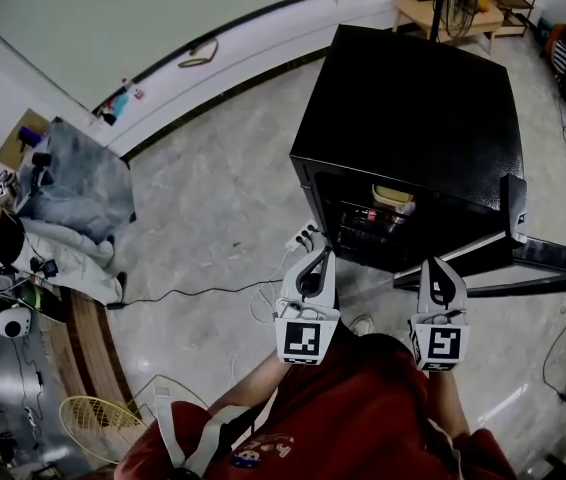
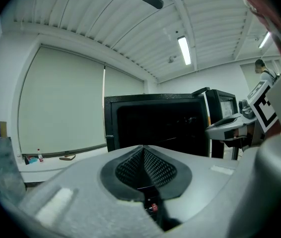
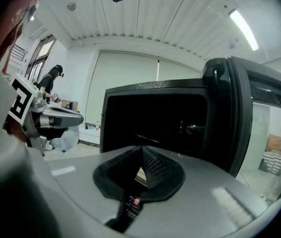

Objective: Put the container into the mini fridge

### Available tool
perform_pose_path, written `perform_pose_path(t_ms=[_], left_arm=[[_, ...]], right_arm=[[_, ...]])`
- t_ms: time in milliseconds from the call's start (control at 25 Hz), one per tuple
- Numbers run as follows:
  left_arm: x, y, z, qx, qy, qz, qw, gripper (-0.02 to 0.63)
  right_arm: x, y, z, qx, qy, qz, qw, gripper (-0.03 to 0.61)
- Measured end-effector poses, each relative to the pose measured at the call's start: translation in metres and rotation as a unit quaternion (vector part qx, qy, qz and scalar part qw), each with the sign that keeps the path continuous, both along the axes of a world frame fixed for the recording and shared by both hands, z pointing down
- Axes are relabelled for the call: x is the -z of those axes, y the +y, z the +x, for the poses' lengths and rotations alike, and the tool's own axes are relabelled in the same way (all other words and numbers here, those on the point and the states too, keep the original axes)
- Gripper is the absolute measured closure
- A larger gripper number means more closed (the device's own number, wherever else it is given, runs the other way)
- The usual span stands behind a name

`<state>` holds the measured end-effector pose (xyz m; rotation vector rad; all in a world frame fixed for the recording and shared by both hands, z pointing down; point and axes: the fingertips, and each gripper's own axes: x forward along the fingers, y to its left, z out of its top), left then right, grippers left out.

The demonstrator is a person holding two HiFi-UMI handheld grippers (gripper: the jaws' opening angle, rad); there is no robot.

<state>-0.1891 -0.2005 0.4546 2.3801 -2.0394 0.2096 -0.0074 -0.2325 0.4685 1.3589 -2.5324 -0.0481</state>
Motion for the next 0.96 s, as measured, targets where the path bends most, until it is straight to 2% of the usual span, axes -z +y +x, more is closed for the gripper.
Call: perform_pose_path(t_ms=[280, 960], left_arm=[[-0.002, -0.012, 0.01, -0.011, 0.0, 0.005, 0.9999, 0.609], [-0.015, -0.027, 0.027, -0.021, 0.001, -0.013, 0.9997, 0.609]], right_arm=[[-0.002, -0.005, 0.005, -0.007, -0.01, -0.001, 1.0, 0.58], [-0.005, -0.015, 0.022, -0.021, -0.019, -0.002, 1.0, 0.58]])
